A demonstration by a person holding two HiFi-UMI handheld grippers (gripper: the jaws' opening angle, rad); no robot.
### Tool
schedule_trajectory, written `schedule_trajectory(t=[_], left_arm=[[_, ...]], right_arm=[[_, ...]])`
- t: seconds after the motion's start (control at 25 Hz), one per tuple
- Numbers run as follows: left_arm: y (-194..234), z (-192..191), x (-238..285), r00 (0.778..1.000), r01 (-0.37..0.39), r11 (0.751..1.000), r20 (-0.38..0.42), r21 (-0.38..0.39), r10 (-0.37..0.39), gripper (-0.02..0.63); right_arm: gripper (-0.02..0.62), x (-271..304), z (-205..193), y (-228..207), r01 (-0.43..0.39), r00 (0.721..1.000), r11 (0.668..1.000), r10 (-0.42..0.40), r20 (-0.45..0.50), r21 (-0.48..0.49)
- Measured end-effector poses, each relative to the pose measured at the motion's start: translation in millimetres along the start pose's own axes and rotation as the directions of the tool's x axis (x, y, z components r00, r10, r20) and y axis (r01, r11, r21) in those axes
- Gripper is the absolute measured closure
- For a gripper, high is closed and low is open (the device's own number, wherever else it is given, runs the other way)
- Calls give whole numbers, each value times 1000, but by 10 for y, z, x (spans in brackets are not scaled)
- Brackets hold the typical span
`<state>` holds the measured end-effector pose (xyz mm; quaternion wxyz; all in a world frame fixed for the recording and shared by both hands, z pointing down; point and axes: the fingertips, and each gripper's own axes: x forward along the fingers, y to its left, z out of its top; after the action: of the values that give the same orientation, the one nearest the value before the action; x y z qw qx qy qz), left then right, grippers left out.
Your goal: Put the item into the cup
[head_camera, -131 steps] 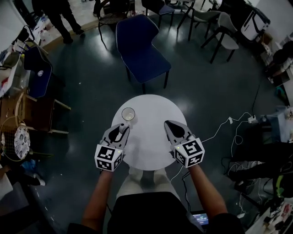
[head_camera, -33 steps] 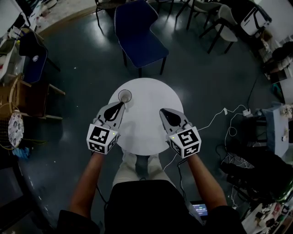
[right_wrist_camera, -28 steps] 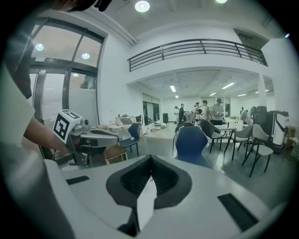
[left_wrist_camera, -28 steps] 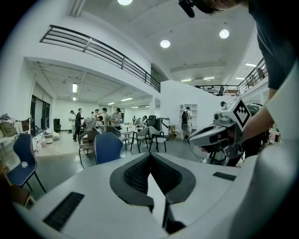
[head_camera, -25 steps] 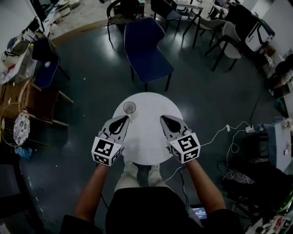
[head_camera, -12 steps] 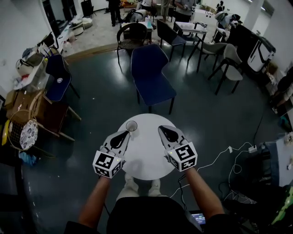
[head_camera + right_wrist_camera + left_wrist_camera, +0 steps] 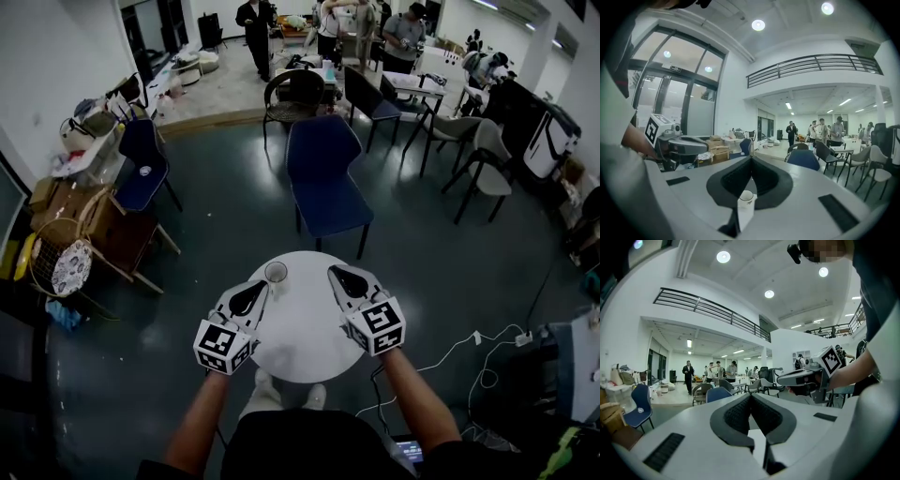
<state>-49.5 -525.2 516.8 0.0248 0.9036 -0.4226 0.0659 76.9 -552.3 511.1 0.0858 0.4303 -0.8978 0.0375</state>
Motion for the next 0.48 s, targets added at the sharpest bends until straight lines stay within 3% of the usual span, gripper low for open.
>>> schedule_trajectory(t=[0.48], left_arm=[[-174,-113,-201,994,-113,993,-6,-28,113,589]], right_arm=[[578,-145,-11,-108,-71,997,997,71,21,16]])
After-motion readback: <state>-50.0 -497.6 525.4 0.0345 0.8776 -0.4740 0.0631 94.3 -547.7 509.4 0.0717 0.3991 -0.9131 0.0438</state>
